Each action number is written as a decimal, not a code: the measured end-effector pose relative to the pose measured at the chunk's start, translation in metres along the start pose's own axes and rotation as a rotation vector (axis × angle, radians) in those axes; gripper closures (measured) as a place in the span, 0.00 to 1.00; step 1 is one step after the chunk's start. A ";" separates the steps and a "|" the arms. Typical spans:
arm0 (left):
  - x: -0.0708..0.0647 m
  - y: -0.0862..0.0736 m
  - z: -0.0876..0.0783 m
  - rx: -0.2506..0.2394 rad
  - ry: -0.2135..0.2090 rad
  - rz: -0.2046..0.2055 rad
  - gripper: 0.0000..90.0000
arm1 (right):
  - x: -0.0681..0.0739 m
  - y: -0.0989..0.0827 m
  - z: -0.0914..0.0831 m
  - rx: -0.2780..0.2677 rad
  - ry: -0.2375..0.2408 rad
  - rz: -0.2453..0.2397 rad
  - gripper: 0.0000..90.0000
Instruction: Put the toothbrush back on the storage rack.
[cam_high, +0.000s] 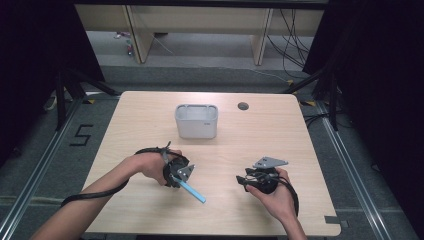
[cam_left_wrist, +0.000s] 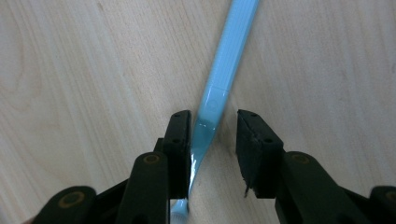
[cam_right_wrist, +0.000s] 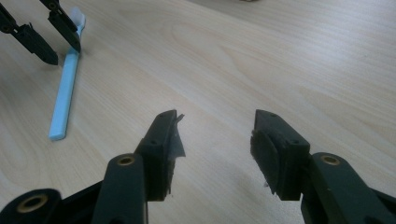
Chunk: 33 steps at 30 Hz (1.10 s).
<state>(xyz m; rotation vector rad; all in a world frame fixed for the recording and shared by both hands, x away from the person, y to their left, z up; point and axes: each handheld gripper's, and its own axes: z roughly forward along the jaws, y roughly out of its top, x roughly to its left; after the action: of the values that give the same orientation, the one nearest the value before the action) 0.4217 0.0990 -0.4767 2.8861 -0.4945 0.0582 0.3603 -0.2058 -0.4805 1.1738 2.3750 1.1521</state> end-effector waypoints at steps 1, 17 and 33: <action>0.000 0.000 0.000 0.003 -0.001 0.003 0.73 | 0.000 0.000 0.000 -0.001 -0.001 -0.001 0.57; 0.002 0.001 0.003 0.021 -0.040 -0.031 0.79 | -0.001 0.000 -0.001 0.000 -0.006 -0.004 0.57; -0.005 0.004 0.003 0.031 -0.072 -0.123 0.87 | 0.000 0.000 0.001 0.035 0.010 -0.024 0.57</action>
<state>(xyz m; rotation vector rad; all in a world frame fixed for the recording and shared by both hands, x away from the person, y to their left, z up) 0.4159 0.0967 -0.4793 2.9509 -0.3294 -0.0574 0.3609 -0.2052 -0.4808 1.1497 2.4194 1.1158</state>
